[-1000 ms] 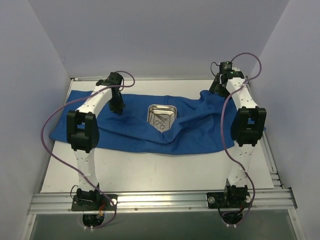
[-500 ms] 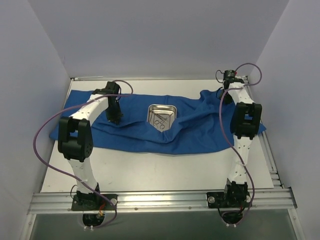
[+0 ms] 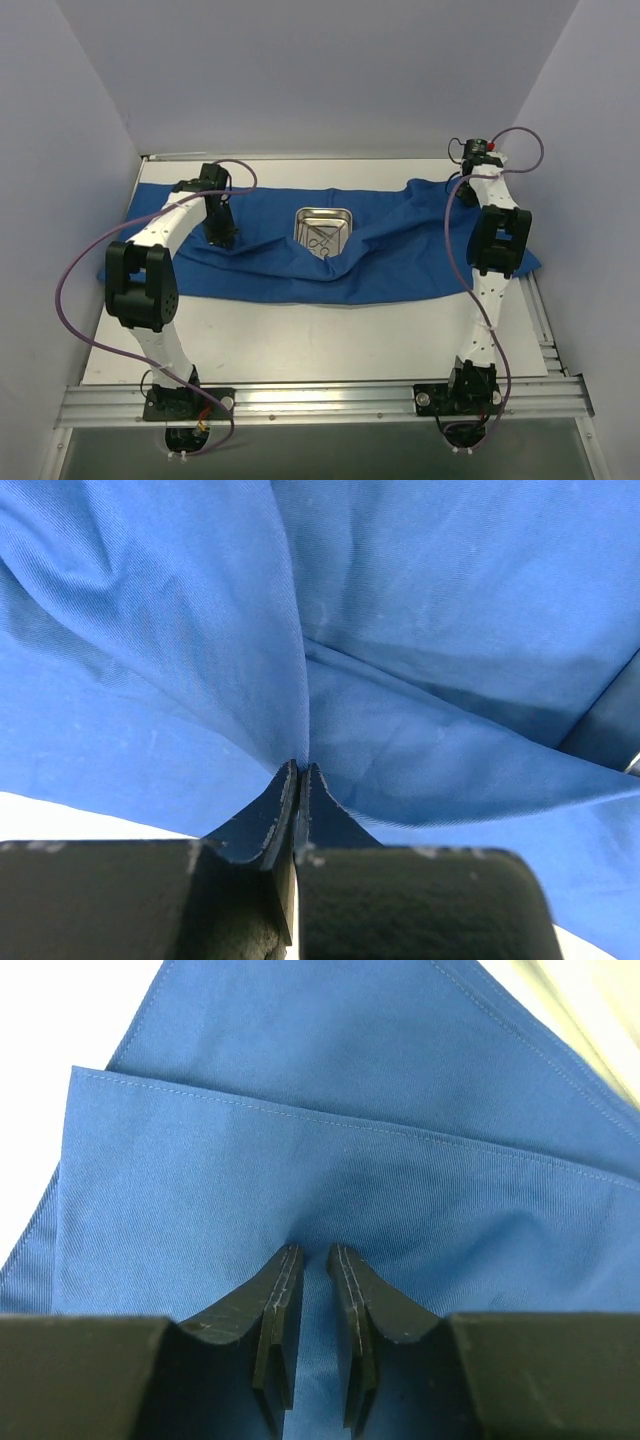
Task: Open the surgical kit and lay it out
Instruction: Open the surgical kit at the center of the board.
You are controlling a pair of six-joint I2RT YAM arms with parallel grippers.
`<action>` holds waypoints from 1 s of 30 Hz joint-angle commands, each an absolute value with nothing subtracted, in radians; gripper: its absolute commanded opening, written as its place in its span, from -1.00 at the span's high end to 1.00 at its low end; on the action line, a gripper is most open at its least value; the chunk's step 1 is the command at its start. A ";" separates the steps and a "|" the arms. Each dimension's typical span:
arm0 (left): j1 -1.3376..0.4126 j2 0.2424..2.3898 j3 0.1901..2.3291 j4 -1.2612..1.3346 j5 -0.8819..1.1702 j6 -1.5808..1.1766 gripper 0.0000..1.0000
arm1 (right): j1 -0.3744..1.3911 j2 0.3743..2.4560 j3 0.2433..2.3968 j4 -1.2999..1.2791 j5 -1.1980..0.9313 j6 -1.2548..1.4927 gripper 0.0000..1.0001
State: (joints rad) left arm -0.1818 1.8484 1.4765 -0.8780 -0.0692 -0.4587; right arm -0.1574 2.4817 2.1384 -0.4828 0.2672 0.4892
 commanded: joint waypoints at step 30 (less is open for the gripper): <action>-0.155 1.827 1.476 -0.795 0.044 -0.436 0.95 | 0.195 2.353 2.261 -0.709 0.357 0.465 -0.31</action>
State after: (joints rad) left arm -0.1616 1.8477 1.4681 -0.8356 0.0154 -0.4408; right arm 0.1829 2.4451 2.2757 -0.6502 0.2737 0.4915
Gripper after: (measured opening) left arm 0.037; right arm 0.653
